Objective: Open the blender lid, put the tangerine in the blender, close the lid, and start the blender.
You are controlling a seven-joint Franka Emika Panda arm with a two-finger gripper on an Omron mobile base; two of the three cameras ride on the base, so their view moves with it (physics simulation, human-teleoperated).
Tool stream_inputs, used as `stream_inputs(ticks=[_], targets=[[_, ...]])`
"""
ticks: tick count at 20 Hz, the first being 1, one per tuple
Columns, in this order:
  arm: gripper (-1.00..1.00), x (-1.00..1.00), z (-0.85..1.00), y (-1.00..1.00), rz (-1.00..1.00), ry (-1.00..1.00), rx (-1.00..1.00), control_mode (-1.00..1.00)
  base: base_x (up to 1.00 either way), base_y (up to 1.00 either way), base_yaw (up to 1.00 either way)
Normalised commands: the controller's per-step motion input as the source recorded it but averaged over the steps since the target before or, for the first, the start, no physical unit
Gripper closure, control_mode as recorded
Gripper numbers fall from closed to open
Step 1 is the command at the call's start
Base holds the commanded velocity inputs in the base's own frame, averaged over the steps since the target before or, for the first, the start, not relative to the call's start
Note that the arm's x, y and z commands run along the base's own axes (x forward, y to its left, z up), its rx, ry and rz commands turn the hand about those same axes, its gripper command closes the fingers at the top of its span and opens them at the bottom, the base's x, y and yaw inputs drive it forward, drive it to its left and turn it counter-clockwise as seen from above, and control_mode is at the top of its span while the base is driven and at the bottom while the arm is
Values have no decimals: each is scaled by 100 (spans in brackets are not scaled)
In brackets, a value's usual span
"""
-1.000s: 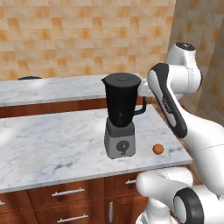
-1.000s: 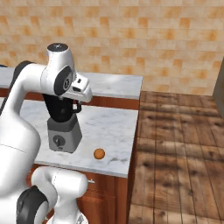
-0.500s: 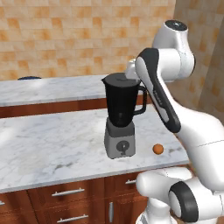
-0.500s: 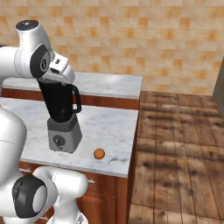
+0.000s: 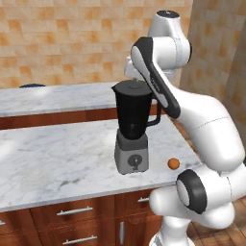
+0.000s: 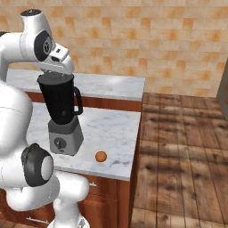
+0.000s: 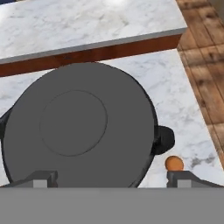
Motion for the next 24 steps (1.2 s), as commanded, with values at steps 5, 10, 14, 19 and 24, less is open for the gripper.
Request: stream_inputs(ticks=[5,10,14,19,24], targets=[[-100,29,0,23,0,4,-7,-100,0,0,0],[-100,11,-1,3,0,1,-6,-100,0,0,0],[-100,1,-7,0,0,9,-4,-100,0,0,0],[-100,8,-10,7,0,6,-2,-100,0,0,0],[-100,1,-17,4,3,3,0,-100,0,0,0]])
